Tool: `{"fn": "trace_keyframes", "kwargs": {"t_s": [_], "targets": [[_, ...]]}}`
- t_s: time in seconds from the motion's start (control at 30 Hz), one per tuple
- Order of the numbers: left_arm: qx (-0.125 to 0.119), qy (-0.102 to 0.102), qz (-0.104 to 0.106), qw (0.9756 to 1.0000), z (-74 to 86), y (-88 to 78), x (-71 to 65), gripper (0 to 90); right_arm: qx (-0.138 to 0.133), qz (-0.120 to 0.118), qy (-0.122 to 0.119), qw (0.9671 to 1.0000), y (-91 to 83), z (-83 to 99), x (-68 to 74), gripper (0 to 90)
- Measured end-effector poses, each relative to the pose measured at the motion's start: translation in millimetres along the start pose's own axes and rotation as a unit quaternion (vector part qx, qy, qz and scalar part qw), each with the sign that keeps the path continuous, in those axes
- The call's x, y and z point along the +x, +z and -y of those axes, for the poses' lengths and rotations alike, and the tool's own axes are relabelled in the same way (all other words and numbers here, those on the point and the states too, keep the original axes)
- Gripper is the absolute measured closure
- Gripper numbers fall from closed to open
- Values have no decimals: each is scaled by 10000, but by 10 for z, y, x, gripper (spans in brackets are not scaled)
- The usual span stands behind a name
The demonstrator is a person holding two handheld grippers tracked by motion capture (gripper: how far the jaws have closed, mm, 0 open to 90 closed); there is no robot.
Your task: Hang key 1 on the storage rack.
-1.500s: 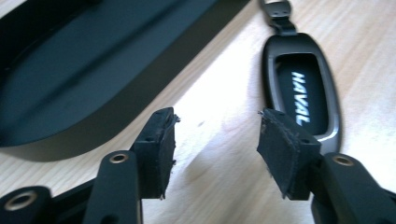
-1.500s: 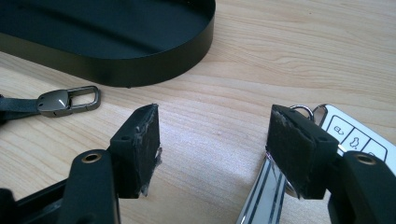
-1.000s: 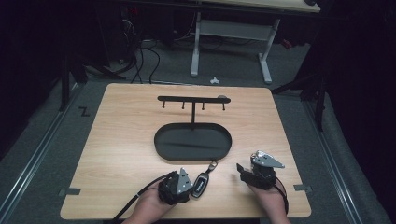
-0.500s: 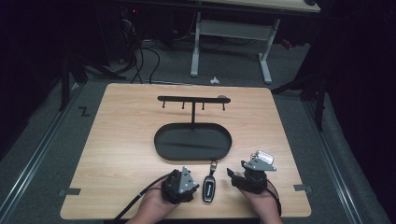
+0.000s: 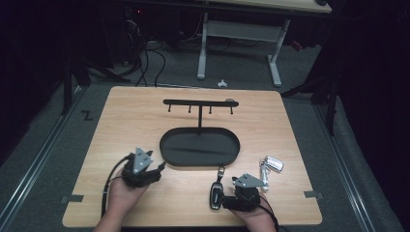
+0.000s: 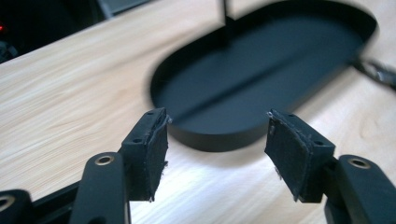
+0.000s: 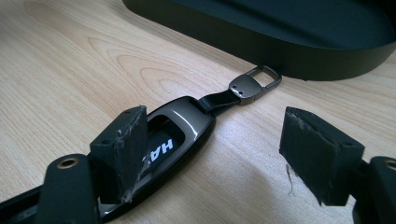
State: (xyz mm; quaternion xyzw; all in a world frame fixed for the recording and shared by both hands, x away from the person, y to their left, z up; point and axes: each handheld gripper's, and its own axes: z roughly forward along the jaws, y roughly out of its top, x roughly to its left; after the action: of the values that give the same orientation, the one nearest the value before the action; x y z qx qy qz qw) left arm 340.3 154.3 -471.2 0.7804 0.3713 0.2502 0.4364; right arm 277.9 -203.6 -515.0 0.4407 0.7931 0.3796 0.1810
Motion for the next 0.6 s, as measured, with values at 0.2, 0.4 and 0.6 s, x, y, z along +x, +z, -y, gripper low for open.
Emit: {"fn": "trace_keyframes", "kwargs": {"t_s": [0.2,0.4,0.6], "targets": [[148,-280,-43,9995,299,16,173,413,64,14,-50,10000,29,8,16,295],[377,-101,64,9992,325,96,180,400,125,55,-68,9999,77,0,1,306],[312,-16,85,9995,301,83,109,401,153,18,-134,9998,92,11,16,307]]}}
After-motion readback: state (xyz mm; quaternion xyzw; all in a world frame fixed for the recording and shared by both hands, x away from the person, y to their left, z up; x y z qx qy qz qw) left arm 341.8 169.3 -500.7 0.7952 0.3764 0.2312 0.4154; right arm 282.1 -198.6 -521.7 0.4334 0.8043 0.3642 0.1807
